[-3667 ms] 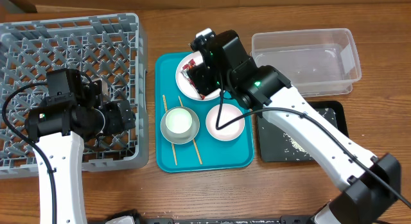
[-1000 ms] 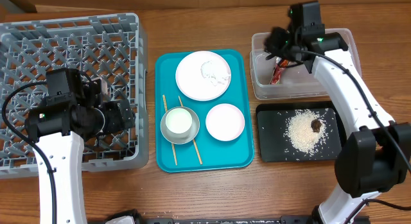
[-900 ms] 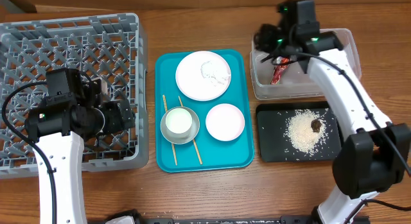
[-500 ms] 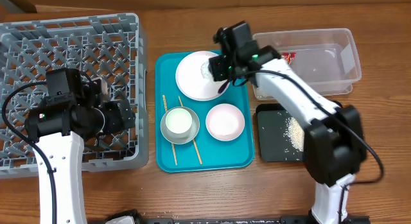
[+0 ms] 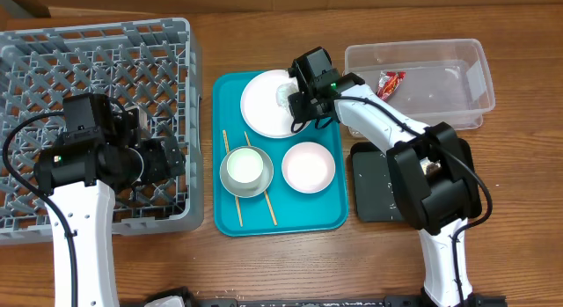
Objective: Sort waste into correct bins and load items into the dishwasher
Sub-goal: 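Drop the wrapper and tissue into the clear plastic bin, then grasp the white cup on the teal tray with the right gripper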
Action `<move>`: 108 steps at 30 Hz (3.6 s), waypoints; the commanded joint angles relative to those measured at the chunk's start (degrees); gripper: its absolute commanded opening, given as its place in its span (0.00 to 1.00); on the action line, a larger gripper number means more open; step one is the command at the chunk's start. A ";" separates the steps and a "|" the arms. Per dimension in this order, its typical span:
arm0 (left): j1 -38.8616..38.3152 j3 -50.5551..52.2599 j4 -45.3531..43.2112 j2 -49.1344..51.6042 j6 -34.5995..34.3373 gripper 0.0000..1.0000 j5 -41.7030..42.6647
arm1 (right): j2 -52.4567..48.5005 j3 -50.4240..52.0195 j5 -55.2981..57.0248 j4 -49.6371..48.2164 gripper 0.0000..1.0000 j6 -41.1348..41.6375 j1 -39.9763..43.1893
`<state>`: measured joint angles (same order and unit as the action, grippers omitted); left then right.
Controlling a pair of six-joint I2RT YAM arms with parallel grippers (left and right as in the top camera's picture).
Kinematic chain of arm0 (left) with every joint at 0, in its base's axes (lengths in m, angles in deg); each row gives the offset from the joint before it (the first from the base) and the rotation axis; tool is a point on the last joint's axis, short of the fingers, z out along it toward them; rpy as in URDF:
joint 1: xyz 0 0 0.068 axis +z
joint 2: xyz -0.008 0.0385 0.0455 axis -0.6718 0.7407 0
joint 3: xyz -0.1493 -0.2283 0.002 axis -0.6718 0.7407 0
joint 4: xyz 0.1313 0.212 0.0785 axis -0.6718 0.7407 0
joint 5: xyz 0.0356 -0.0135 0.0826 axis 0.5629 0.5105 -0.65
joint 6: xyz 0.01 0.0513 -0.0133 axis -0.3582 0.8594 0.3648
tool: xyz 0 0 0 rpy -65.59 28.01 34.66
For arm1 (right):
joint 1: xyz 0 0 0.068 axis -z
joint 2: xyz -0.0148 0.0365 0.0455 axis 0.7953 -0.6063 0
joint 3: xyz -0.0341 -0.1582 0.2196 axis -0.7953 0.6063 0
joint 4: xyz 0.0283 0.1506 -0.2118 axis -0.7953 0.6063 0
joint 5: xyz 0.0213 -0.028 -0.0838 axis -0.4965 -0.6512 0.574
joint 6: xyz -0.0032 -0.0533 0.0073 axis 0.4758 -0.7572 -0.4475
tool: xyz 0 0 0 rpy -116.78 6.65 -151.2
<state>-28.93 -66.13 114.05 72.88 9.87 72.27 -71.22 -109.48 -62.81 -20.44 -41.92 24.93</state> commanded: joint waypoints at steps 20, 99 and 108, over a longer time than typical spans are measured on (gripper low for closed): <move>0.20 -1.29 -0.28 0.09 0.68 1.00 0.68 | 24.61 -5.49 7.80 22.71 0.04 18.73 14.82; 0.20 -1.29 -1.55 0.09 0.24 1.00 0.79 | 20.52 0.83 -2.86 21.84 0.04 18.58 -11.69; -1.33 -1.16 -5.05 0.09 1.42 1.00 14.32 | 33.33 -0.07 -16.65 23.80 0.04 18.56 6.73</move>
<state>-29.00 -66.13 110.75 72.88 9.87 77.25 -41.27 -108.08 -70.87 2.42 -23.38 26.53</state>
